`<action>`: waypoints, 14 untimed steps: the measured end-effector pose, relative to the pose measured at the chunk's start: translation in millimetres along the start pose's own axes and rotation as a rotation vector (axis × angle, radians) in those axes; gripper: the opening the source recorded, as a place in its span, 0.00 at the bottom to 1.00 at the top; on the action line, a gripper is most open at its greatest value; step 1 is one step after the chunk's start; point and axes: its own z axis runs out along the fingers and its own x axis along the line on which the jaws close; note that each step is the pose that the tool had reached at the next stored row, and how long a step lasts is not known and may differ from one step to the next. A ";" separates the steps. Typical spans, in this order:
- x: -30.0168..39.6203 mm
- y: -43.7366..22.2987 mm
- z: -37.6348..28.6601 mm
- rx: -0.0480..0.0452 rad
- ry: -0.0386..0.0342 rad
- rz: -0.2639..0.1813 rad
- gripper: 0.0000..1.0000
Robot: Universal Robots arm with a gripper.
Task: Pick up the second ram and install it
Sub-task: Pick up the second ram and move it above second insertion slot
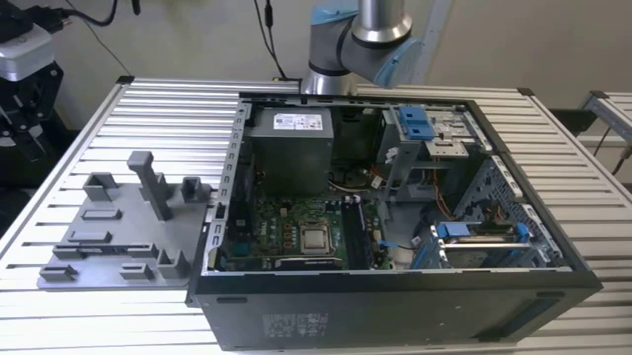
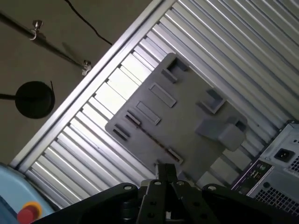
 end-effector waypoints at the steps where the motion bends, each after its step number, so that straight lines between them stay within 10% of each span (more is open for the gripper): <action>1: 0.0 0.0 0.0 -0.0003 0.0004 -0.011 0.11; 14: 0.0 0.0 0.0 -0.0045 0.0055 -0.159 0.11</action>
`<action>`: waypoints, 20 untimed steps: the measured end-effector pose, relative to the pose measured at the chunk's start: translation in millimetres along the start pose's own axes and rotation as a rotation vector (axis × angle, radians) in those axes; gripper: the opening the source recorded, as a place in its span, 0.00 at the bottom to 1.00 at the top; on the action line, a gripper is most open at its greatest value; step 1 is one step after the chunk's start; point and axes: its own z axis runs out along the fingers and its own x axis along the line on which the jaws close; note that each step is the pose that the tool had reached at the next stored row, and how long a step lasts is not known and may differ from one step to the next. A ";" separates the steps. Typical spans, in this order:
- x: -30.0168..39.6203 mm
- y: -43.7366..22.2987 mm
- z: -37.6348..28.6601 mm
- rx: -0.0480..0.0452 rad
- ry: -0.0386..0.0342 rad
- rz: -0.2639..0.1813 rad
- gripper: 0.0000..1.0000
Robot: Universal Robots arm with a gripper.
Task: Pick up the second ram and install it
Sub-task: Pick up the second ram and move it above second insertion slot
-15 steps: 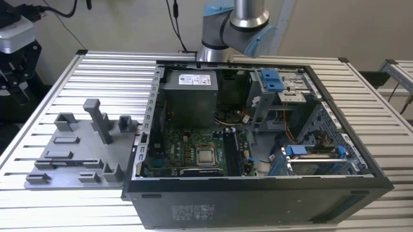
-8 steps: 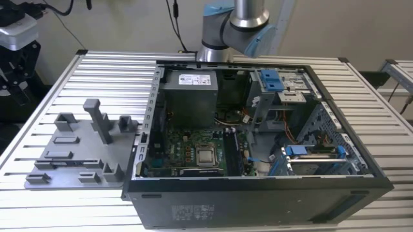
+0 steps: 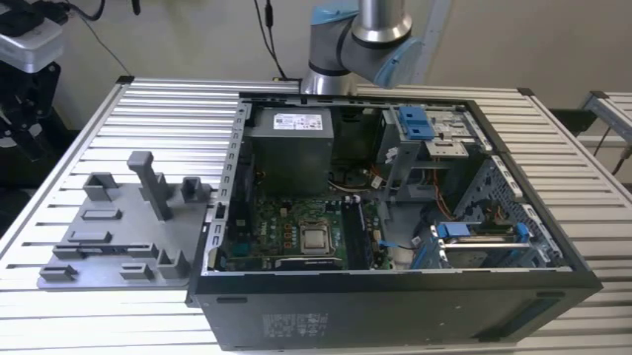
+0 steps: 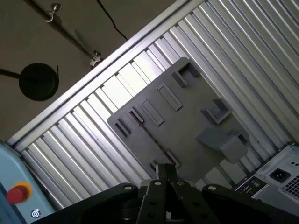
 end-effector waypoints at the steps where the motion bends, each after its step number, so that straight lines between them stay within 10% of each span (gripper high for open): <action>1: 0.0 0.0 0.0 -0.0003 0.0004 -0.012 0.11; 20: 0.0 0.0 0.0 -0.0065 0.0081 -0.237 0.11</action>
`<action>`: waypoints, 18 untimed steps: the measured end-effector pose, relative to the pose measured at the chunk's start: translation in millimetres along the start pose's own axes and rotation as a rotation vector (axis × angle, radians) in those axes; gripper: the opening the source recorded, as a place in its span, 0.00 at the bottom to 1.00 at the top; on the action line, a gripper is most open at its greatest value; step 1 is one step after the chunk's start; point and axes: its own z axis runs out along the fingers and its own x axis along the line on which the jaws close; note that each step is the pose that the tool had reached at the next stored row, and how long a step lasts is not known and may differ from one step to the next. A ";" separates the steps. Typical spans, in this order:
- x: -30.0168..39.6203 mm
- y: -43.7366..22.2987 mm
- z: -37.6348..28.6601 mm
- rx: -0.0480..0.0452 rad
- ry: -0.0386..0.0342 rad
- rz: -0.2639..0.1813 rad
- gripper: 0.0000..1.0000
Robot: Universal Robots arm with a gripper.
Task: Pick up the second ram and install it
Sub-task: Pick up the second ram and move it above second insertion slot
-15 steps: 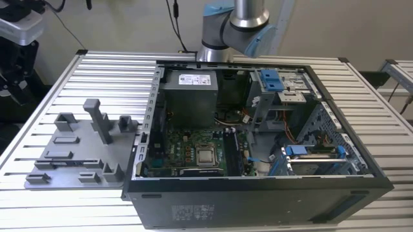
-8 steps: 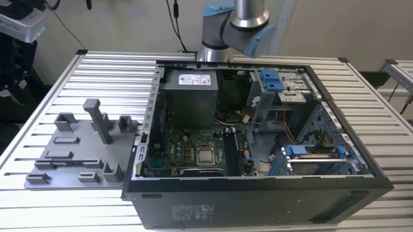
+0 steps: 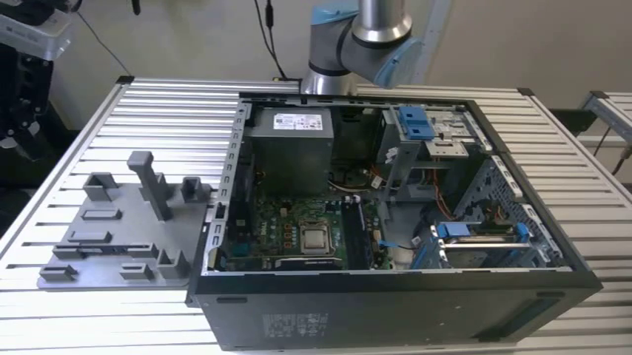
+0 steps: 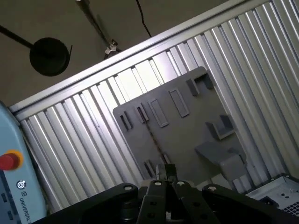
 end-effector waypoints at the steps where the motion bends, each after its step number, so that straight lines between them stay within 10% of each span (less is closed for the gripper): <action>1: 0.0 0.0 0.0 -0.0003 0.0004 -0.012 0.11; 18: 0.0 0.0 0.0 -0.0056 0.0070 -0.206 0.11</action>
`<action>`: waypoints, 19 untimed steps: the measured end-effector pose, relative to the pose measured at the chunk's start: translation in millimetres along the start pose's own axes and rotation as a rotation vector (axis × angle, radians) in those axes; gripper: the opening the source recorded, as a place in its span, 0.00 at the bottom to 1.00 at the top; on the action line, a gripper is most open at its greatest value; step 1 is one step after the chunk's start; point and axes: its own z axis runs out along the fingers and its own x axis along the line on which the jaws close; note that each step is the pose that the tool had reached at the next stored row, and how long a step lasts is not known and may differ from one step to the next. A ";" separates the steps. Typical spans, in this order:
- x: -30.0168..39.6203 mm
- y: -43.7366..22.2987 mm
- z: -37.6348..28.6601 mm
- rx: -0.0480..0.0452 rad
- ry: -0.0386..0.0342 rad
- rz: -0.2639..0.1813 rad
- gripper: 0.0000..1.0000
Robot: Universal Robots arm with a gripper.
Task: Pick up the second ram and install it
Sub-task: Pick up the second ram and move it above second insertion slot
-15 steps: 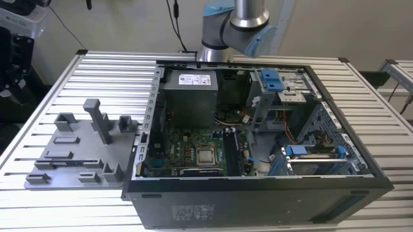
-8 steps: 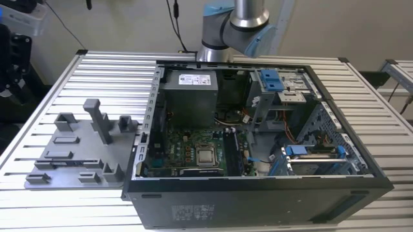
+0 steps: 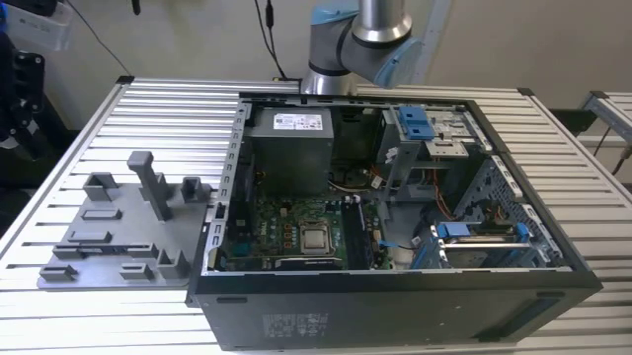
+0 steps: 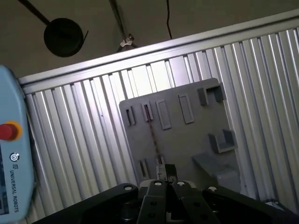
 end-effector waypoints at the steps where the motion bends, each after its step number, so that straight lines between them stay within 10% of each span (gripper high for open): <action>1: 0.0 0.0 0.0 -0.0003 0.0004 -0.011 0.11; 15: 0.0 -0.1 0.1 -0.0018 0.0024 -0.069 0.11; 19: 0.1 -0.1 0.9 0.0113 0.0001 -0.092 0.11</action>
